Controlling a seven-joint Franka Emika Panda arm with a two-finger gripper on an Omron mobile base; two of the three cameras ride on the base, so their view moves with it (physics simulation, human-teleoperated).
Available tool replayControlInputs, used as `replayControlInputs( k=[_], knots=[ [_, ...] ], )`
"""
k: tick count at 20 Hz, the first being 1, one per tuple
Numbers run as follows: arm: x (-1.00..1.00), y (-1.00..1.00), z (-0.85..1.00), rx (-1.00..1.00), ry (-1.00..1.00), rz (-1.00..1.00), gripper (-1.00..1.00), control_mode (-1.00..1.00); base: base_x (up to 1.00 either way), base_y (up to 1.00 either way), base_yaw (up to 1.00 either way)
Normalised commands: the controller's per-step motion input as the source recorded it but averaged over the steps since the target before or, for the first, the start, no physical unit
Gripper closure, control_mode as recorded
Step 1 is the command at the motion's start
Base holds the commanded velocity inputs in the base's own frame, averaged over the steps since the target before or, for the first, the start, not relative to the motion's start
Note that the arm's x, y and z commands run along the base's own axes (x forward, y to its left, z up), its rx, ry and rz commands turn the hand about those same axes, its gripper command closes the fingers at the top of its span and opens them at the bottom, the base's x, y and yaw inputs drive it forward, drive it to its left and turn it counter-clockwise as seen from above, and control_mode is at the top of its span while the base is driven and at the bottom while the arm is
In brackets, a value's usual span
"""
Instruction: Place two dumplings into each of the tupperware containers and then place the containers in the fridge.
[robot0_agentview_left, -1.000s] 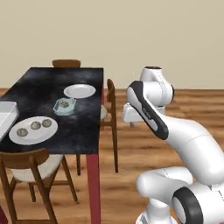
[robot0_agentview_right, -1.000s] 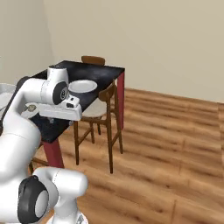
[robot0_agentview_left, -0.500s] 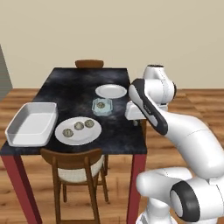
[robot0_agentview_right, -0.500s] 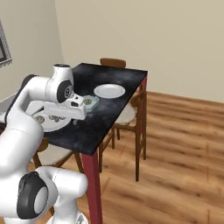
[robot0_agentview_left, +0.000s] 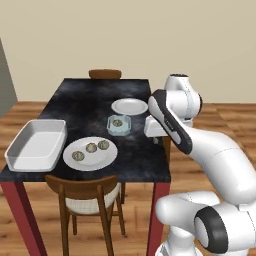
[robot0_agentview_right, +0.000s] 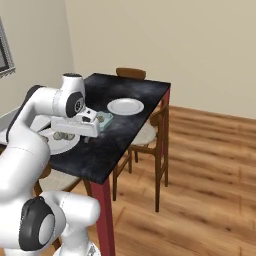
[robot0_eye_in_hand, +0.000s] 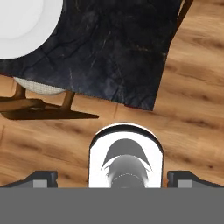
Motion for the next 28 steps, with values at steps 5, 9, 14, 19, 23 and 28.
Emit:
replayControlInputs(
  k=[5,9,14,19,23,28],
  knots=[
    [0.00,0.00,0.00,0.00,0.00,0.00,-1.00,1.00,0.30,0.07,0.01],
    [0.11,0.00,0.00,0.00,0.00,0.00,-1.00,-1.00,0.00,0.00,0.00],
    [0.98,0.66,-0.03,0.00,0.00,0.14,-1.00,-1.00,0.00,0.00,0.00],
    [1.00,0.98,-0.18,0.00,0.01,0.15,-1.00,-1.00,0.00,0.00,0.00],
    [1.00,0.99,-0.53,0.00,0.02,0.05,-1.00,-1.00,0.00,0.00,0.00],
    [0.84,0.44,-0.67,0.00,0.00,0.00,-1.00,-1.00,0.00,0.00,0.00]
  ],
)
